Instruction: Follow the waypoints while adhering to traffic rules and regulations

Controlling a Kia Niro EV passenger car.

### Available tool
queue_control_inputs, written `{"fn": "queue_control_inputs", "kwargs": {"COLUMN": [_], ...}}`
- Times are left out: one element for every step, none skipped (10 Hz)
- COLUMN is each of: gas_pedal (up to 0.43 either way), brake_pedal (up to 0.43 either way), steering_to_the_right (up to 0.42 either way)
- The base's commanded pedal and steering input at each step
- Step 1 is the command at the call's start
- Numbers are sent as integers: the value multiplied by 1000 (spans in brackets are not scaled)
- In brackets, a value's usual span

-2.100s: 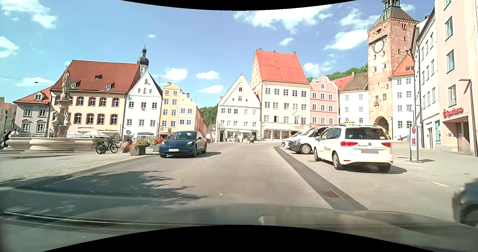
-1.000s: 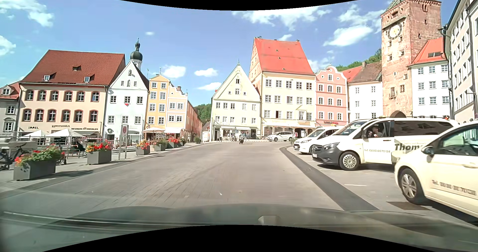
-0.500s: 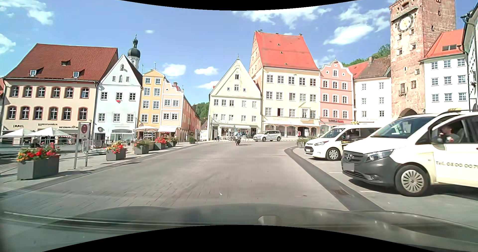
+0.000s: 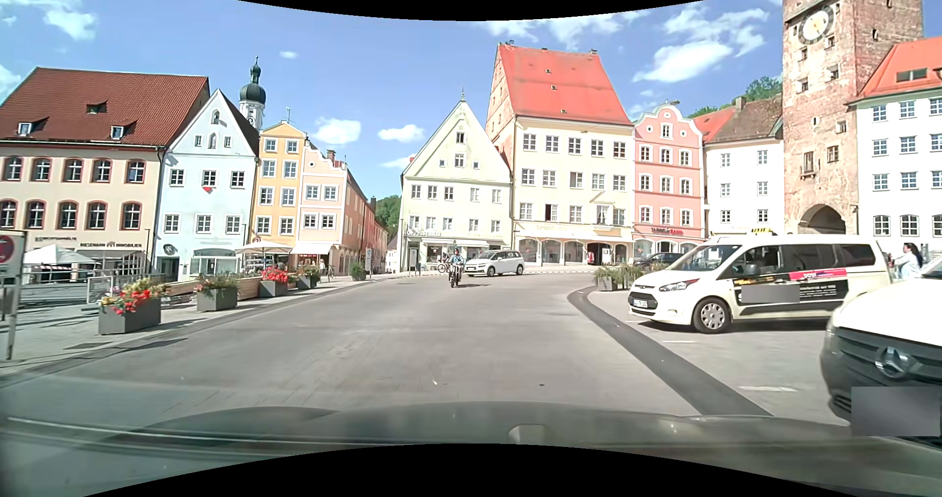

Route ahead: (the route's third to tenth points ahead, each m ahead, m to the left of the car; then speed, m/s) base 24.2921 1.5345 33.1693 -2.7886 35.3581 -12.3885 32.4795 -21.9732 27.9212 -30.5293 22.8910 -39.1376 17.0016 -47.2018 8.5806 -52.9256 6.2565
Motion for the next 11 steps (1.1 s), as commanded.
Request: {"fn": "queue_control_inputs", "kwargs": {"gas_pedal": [59,47,47,39,39,0,0,0,0,0,0], "brake_pedal": [6,6,6,6,6,6,6,6,6,6,6], "steering_to_the_right": [27,28,35,40,40,40,38,38,40,43,49]}}
